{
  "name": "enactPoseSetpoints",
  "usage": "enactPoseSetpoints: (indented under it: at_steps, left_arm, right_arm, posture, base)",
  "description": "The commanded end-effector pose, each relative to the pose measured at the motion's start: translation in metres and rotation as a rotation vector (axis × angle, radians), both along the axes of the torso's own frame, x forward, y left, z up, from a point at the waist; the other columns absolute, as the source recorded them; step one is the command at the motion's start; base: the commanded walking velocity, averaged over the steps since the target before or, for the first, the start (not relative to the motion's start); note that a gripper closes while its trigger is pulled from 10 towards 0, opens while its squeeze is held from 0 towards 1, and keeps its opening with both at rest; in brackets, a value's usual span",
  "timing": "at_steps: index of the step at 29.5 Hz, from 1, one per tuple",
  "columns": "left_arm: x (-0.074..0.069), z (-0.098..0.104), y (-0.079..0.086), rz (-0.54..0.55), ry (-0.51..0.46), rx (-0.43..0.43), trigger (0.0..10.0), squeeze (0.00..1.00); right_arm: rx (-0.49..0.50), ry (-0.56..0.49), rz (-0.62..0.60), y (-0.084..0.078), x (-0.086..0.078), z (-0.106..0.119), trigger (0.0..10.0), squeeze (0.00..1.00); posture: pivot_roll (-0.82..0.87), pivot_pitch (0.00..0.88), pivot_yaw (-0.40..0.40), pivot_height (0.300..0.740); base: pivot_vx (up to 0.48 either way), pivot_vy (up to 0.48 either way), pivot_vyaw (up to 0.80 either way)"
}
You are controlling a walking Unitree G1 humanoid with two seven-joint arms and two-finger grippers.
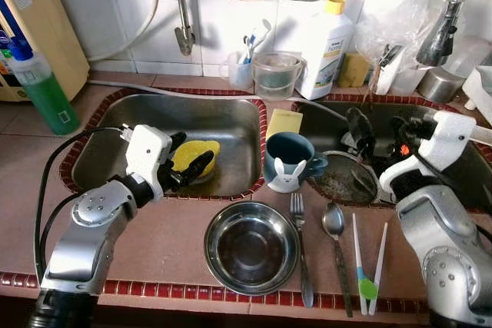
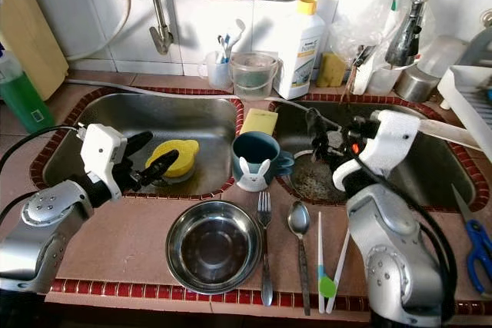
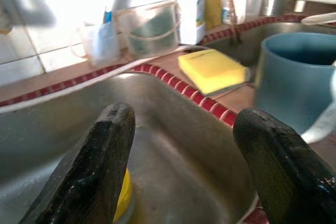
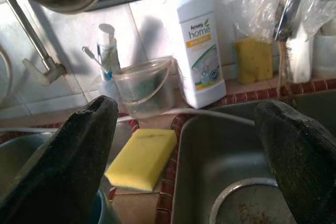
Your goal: Kitchen organization
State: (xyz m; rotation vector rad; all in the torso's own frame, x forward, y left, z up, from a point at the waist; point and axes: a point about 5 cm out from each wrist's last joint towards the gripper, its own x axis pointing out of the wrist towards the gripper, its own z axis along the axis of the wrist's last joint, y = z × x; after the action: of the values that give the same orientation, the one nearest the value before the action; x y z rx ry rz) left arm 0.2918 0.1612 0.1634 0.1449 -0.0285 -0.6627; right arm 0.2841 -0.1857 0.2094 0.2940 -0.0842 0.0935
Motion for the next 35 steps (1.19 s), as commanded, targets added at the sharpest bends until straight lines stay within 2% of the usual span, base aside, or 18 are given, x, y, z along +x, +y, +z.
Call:
enactPoseSetpoints:
  at_steps: [1, 3, 6, 7, 16, 20, 24, 27, 31, 35]
  left_arm:
    - [-0.004, 0.005, -0.005, -0.046, -0.017, 0.007, 10.0, 0.00]
    - [-0.008, 0.008, -0.008, -0.077, -0.014, 0.004, 10.0, 0.00]
    - [-0.008, 0.009, -0.008, -0.077, -0.015, 0.005, 10.0, 0.00]
    - [-0.007, 0.009, -0.007, -0.073, -0.017, 0.004, 10.0, 0.00]
    - [-0.007, 0.012, -0.009, -0.068, -0.020, -0.008, 10.0, 0.00]
    - [-0.006, 0.012, -0.010, -0.065, -0.022, -0.018, 10.0, 0.00]
    - [-0.006, 0.012, -0.012, -0.062, -0.022, -0.024, 10.0, 0.00]
    - [-0.006, 0.011, -0.013, -0.060, -0.020, -0.030, 10.0, 0.00]
    - [-0.006, 0.011, -0.015, -0.049, -0.024, -0.038, 10.0, 0.00]
    - [-0.006, 0.011, -0.015, -0.047, -0.023, -0.041, 10.0, 0.00]
  right_arm:
    - [0.017, 0.036, -0.012, -0.005, 0.002, -0.002, 10.0, 0.00]
    - [0.070, 0.099, -0.001, -0.006, 0.007, -0.004, 10.0, 0.00]
    - [0.093, 0.161, 0.001, -0.007, 0.013, -0.005, 10.0, 0.00]
    - [0.110, 0.175, -0.005, -0.008, 0.016, -0.005, 9.7, 0.00]
    - [0.124, 0.242, -0.002, -0.012, 0.031, 0.005, 10.0, 0.00]
    - [0.035, 0.291, 0.050, -0.012, 0.036, 0.008, 10.0, 0.00]
    - [-0.010, 0.333, 0.093, -0.008, 0.038, 0.007, 10.0, 0.00]
    - [-0.055, 0.323, 0.115, -0.002, 0.039, 0.009, 10.0, 0.00]
    - [-0.115, 0.341, 0.180, 0.017, 0.041, 0.002, 10.0, 0.00]
    - [-0.123, 0.345, 0.194, 0.020, 0.042, 0.001, 10.0, 0.00]
  posture:
    - [-0.10, 0.042, 0.022, 0.740]
    - [-0.09, 0.045, 0.022, 0.740]
    - [-0.09, 0.045, 0.020, 0.740]
    - [-0.09, 0.046, 0.019, 0.740]
    - [-0.09, 0.047, 0.012, 0.740]
    - [-0.09, 0.045, 0.004, 0.740]
    - [-0.09, 0.046, -0.002, 0.740]
    - [-0.09, 0.043, -0.006, 0.740]
    - [-0.08, 0.037, -0.014, 0.740]
    - [-0.08, 0.037, -0.017, 0.740]
  base:
    - [0.000, 0.000, 0.00]
    - [0.000, 0.000, 0.00]
    - [0.000, 0.000, 0.00]
    - [0.000, 0.000, 0.00]
    - [0.000, 0.000, 0.00]
    - [0.000, 0.000, 0.00]
    - [0.000, 0.000, 0.00]
    - [0.000, 0.000, 0.00]
    - [0.000, 0.000, 0.00]
    - [0.000, 0.000, 0.00]
